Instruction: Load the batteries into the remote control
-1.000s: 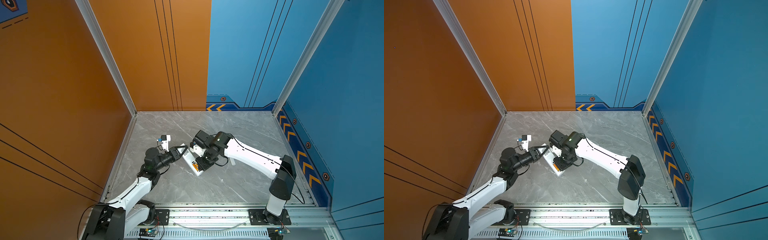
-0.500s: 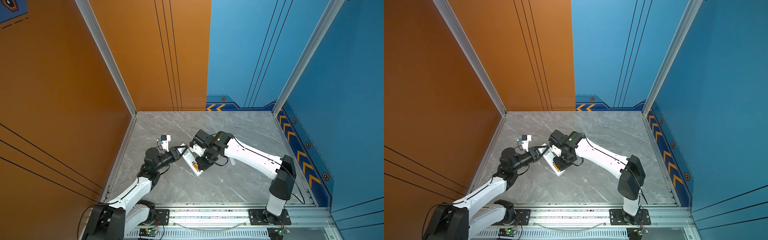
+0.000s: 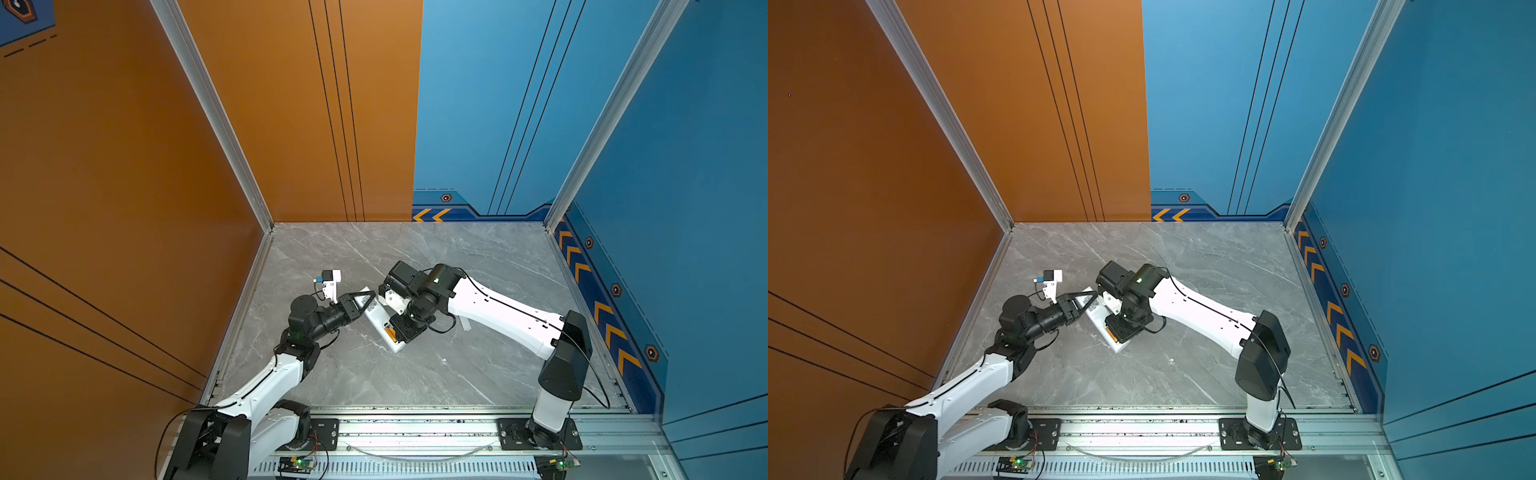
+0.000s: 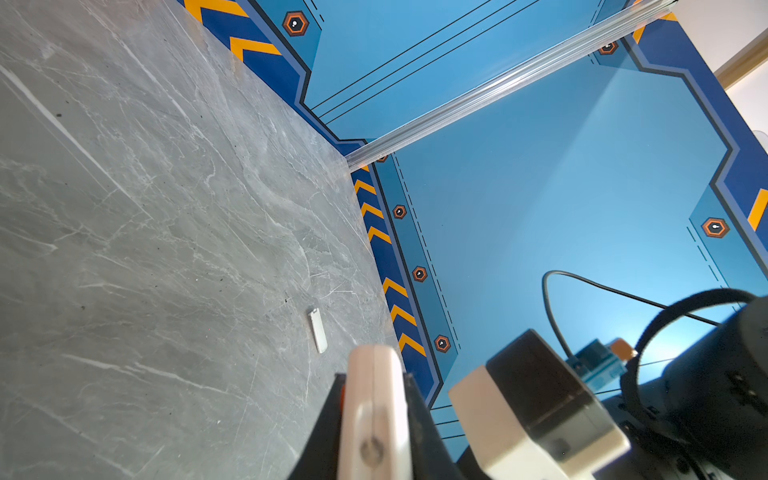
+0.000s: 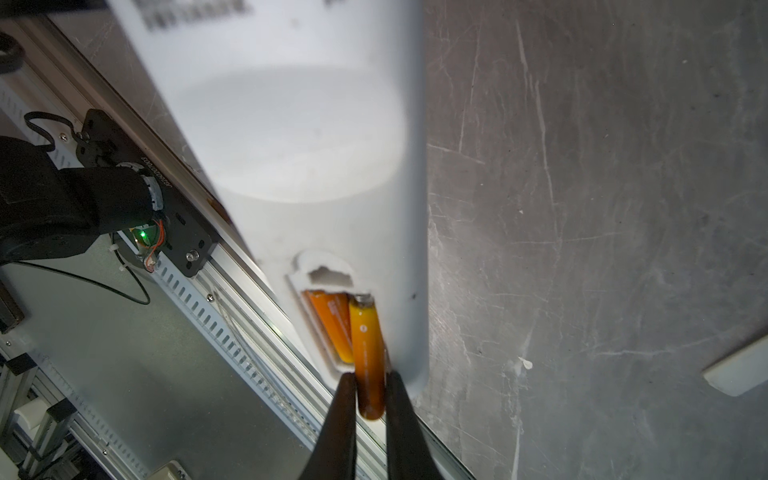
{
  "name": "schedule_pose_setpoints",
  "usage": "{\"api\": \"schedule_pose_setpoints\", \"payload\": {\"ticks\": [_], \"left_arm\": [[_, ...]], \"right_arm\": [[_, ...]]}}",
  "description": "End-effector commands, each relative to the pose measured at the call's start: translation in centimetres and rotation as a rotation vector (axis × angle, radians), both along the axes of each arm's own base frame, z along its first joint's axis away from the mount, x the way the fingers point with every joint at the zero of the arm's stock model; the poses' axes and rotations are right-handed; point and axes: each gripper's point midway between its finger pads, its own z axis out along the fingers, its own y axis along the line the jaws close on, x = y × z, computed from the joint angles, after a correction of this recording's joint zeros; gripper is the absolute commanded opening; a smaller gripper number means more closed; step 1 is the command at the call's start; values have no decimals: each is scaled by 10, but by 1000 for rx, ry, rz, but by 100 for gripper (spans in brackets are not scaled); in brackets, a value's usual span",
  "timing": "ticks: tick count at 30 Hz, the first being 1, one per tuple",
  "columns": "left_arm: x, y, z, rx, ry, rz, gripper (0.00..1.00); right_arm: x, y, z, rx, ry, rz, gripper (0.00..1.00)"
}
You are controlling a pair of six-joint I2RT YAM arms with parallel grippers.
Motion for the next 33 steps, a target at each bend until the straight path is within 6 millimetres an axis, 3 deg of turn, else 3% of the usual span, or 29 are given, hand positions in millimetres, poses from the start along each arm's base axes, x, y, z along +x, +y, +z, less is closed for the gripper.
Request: {"api": "schedule_pose_setpoints", "payload": {"ticks": [1,10,17,29,33], "left_arm": [[-4,1,7,-15,-38,-16,0],[-3,1,3,-7,-31,-31,0],[-3,2,13,-19,-44,-57,0],[-1,-1,6,5,-10,-128,0],[-2,-2,7,14,-4,-141,0]], "right_arm": [[0,7,4,13,12,-6,14],[6,1,17,25,-26,-20,30],[5,-11,41,37,-101,16,40],[-16,-22,63,2,-283,243,45],[-20,-20,63,6,-297,279,57]]}}
